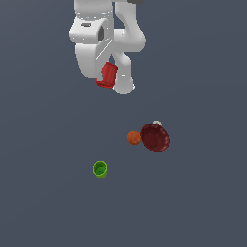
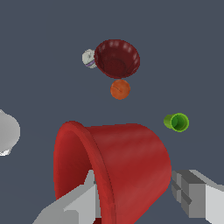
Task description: Pick up a designated object from a clutter of objects.
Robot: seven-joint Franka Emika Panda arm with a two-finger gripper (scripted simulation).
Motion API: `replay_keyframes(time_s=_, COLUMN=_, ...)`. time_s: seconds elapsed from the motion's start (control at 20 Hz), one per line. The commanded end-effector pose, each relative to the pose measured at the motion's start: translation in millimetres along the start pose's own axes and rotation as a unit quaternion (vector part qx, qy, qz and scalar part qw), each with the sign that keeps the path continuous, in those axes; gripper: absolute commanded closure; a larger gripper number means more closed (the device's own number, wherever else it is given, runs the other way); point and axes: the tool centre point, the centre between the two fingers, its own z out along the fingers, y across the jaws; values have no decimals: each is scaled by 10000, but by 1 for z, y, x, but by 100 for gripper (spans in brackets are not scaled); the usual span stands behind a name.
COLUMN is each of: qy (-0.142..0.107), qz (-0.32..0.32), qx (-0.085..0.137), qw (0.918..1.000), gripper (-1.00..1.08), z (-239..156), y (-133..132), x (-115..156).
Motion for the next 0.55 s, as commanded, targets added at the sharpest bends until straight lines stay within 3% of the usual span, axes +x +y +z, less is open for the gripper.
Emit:
replay_keyframes(time_s=0.0, qy=-7, qz=-4, qx=1, qw=10000, gripper=108, z=-13, y=-2, x=-13)
replay_keyframes(time_s=0.5, qy=-22, qz=-4, qx=4, qw=10000, gripper=108, z=-31, y=-3, x=-33)
